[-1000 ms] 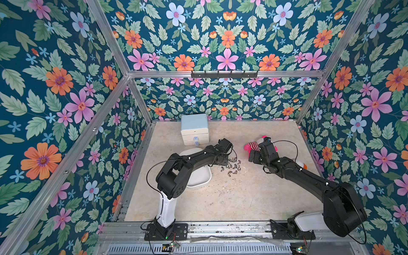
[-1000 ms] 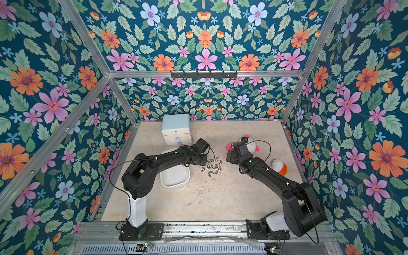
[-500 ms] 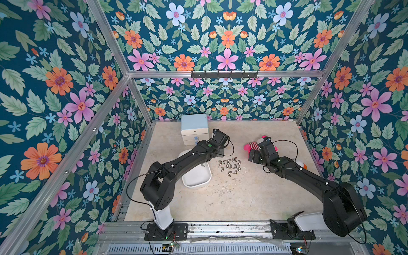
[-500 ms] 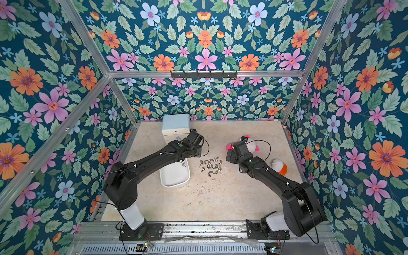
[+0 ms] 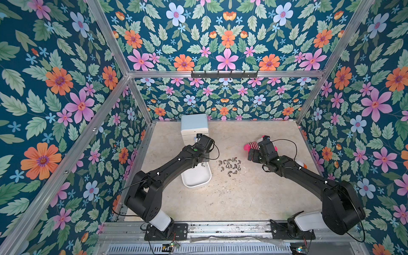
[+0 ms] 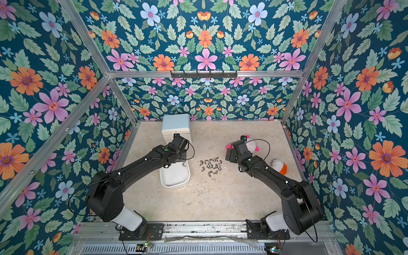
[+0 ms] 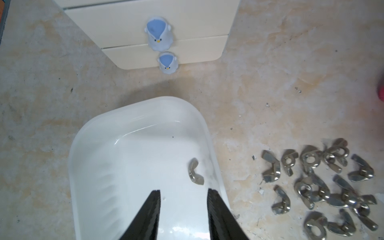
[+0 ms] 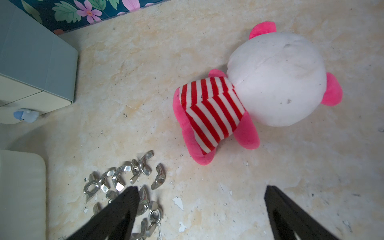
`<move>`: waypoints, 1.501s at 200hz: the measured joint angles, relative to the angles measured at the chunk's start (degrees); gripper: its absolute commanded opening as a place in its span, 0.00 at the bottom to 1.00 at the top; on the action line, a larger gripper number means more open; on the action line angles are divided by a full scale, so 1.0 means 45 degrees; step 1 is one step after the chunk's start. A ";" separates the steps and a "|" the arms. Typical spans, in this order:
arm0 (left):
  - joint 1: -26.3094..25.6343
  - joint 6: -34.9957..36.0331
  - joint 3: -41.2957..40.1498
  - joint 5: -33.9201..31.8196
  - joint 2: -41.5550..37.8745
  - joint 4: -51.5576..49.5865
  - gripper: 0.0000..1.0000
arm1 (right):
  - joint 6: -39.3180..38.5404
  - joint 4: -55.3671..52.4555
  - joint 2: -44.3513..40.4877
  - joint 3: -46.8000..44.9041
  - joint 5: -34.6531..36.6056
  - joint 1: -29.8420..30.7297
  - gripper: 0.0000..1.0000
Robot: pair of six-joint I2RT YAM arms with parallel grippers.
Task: Take out the wing nut from the storage box
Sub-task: Pick up the wing nut from the storage box.
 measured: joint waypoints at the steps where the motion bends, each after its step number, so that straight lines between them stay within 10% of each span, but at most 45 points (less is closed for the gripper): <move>1: 0.0015 0.0000 -0.0024 0.0010 0.0000 0.0010 0.42 | 0.0000 0.0000 0.0000 0.0005 0.0000 0.0000 0.99; 300: 0.0845 0.0578 -0.1520 0.2220 0.2730 0.3235 0.16 | 0.0010 -0.0097 -0.0253 -0.0204 0.0058 0.0000 0.99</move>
